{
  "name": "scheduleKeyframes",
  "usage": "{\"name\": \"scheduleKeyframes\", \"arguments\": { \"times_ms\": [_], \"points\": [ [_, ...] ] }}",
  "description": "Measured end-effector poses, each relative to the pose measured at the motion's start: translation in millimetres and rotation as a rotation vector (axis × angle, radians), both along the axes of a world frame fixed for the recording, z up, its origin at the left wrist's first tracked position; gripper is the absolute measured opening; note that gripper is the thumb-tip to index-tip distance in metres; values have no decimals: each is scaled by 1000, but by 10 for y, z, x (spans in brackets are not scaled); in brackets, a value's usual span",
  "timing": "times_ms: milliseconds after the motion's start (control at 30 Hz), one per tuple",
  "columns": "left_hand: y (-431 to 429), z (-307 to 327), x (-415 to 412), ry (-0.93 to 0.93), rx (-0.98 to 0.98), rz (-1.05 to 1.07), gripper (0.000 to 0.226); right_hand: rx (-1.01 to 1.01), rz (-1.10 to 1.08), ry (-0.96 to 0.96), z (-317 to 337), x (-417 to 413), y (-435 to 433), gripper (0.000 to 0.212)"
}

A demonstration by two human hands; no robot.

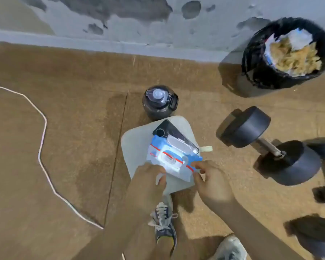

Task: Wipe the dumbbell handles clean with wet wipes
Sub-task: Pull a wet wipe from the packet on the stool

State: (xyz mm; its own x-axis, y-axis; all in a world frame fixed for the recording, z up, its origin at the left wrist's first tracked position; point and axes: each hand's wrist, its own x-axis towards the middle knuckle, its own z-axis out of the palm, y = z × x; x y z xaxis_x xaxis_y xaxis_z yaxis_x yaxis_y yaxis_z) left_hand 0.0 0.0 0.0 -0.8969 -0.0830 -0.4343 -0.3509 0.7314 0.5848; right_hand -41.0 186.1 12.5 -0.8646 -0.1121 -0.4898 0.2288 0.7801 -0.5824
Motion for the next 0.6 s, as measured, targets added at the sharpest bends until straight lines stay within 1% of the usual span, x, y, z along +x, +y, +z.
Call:
{"name": "scheduleKeyframes", "arguments": {
  "times_ms": [67,100,133,200,267,333,400,433,500,533,600],
  "points": [
    [-4,-296,-122,137,-112,-89,27,4,-19,-38,-304,-41,-187,34],
    [16,-439,-180,163,-134,-116,36,3,-28,-79,-426,-51,-272,37],
    [43,-565,-254,182,-156,-98,40,-17,-29,-103,-516,-57,-352,39],
    [127,-729,-285,188,-198,-152,39,-64,-52,-42,-683,-8,-439,46],
    [128,-803,-328,217,-219,-142,32,-105,-39,13,-740,9,-467,49],
    [74,-831,-404,193,-80,6,19,-126,10,7,-737,-34,-490,52],
    [5,-797,-461,87,91,169,22,-63,92,14,-724,-86,-500,47],
    [-30,-778,-485,35,135,211,24,-37,103,42,-719,-109,-497,42],
    [-91,-760,-527,-10,200,281,25,-20,65,101,-722,-164,-505,29],
    [-118,-762,-546,-22,232,328,23,7,69,119,-725,-189,-515,26],
    [-148,-777,-579,-64,311,407,21,123,149,116,-772,-222,-532,28]
  ]
}}
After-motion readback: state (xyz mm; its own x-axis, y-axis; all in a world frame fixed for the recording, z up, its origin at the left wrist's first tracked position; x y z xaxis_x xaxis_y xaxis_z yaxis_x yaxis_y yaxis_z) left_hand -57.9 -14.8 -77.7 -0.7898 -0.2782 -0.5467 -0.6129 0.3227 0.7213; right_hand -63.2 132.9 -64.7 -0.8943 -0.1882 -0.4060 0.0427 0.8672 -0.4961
